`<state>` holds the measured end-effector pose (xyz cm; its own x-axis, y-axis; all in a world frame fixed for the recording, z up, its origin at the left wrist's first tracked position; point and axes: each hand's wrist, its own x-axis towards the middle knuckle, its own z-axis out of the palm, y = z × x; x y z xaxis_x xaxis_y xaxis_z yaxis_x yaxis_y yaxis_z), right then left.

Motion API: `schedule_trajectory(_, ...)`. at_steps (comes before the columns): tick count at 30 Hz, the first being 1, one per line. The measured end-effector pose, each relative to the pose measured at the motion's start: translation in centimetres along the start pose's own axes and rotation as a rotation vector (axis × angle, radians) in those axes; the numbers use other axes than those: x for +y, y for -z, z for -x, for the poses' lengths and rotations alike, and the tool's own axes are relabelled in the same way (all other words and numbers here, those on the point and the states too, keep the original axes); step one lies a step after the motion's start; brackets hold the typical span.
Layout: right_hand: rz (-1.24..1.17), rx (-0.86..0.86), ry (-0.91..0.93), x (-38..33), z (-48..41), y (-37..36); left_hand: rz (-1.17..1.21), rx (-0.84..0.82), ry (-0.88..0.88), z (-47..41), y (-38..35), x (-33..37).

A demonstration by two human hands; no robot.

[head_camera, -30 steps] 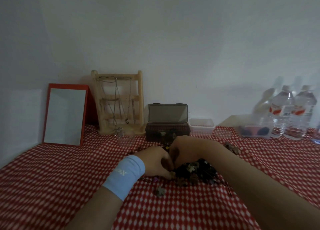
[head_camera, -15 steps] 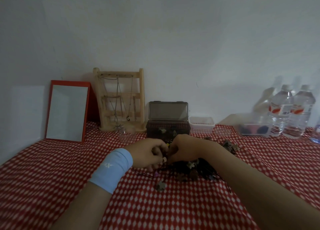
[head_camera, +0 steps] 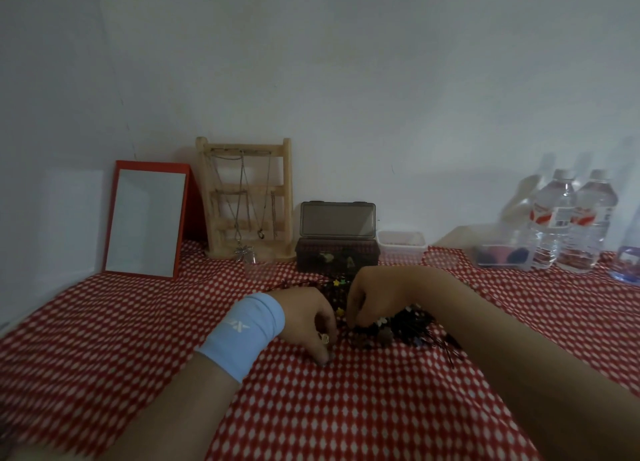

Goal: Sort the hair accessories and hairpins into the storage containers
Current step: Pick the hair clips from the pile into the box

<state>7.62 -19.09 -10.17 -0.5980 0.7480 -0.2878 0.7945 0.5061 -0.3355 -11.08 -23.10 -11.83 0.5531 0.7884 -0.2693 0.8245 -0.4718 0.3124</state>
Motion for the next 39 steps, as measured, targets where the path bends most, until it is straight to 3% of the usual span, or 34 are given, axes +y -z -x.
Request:
schedule_trajectory(4, 0.135, -0.086, 0.02, 0.0, 0.8, -0.6, -0.057, -0.04, -0.021, -0.6, -0.4, 0.3)
schedule_trajectory(13, 0.074, 0.039, 0.062, 1.3, 0.4, -0.3, 0.089, 0.026, 0.024, -1.5, 0.7, -0.7)
schedule_trajectory(21, 0.073, -0.041, 0.069, 1.8, -1.8, 0.2, 0.145, 0.374, 0.071, -4.2, 3.2, -2.8)
schedule_trajectory(24, 0.001, 0.099, 0.084, 2.8, -2.6, 2.3, 0.157, 0.489, 0.078, -5.7, 4.1, -3.5)
schedule_trajectory(29, -0.046, 0.544, -0.034, 5.6, -6.1, 6.1, 0.191, 0.671, 0.094, -9.0, 6.3, -4.9)
schedule_trajectory(35, -0.023, 0.636, -0.13, 7.7, -9.8, 6.7, 0.217, 0.687, 0.088, -12.5, 6.8, -5.8)
schedule_trajectory(39, -0.042, 0.618, -0.092, 8.8, -9.9, 6.4, 0.179, 0.626, 0.036, -13.5, 6.9, -5.6)
